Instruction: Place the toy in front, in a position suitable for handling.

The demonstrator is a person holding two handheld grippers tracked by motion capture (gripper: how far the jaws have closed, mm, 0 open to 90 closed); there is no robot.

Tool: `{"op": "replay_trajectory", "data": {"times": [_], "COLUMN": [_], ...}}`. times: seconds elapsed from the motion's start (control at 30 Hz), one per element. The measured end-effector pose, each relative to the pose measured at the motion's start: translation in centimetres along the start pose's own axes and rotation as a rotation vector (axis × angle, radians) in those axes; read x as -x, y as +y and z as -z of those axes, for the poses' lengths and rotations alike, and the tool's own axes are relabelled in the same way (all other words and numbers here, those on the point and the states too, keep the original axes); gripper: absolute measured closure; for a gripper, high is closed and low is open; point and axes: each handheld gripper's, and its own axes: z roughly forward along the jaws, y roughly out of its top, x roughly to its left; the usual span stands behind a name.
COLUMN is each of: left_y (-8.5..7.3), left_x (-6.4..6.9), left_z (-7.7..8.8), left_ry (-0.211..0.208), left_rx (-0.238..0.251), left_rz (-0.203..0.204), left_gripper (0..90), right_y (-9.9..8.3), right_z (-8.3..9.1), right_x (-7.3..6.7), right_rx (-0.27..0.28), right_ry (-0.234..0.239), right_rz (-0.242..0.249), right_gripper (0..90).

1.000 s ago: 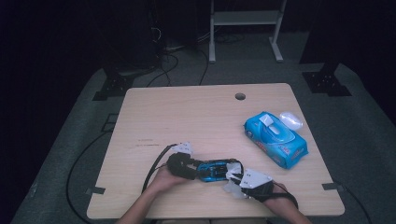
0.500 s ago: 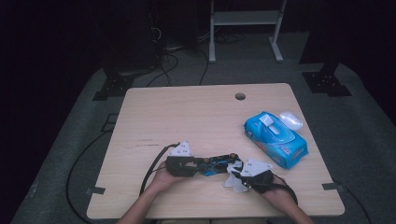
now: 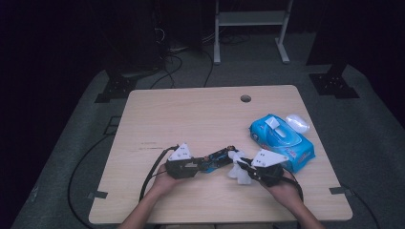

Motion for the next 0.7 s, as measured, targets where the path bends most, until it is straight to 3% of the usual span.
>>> {"op": "replay_trajectory", "data": {"times": [0.03, 0.13, 0.23, 0.3, 0.33, 0.4, 0.43, 0.5, 0.6, 0.7], "left_y": [-0.1, -0.2, -0.2, -0.2, -0.2, -0.3, -0.3, -0.2, -0.2, -0.1], "left_x": [-0.1, 0.0, 0.3, 0.3, 0.3, 0.4, 0.4, 0.5, 0.5, 0.6], "left_z": [0.0, 0.1, -0.1, -0.3, -0.3, -0.3, -0.3, -0.3, -0.4, -0.7], "left_ry": [-0.002, 0.006, 0.002, -0.007, -0.007, -0.004, -0.003, 0.009, 0.018, 0.026], "left_rx": [0.007, 0.004, -0.001, 0.0, 0.0, 0.005, 0.005, 0.003, 0.005, 0.011], "left_rz": [0.011, -0.01, -0.022, -0.027, -0.027, -0.03, -0.033, -0.042, -0.038, -0.029], "left_gripper": [69.5, 69.6, 70.3, 70.6, 70.7, 70.7, 70.8, 70.9, 70.9, 70.9], "right_y": [0.9, 1.9, 3.4, 4.8, 4.8, 5.3, 5.2, 4.9, 4.3, 3.6], "right_z": [-0.4, -1.2, -2.7, -4.9, -4.9, -6.9, -7.5, -7.6, -6.9, -6.5], "right_x": [0.1, 0.0, -0.6, -1.6, -1.6, -2.2, -2.2, -1.6, -0.1, 1.6], "right_rx": [0.017, 0.032, 0.048, 0.033, 0.033, -0.004, -0.036, -0.036, -0.068, -0.059], "right_ry": [0.001, 0.012, 0.056, 0.117, 0.117, 0.145, 0.141, 0.147, 0.03, 0.017], "right_rz": [-0.018, -0.025, -0.045, -0.049, -0.049, -0.052, -0.054, -0.081, -0.078, -0.188], "right_gripper": [81.6, 81.6, 81.5, 81.2, 81.2, 81.2, 81.2, 81.0, 81.0, 81.1]}}
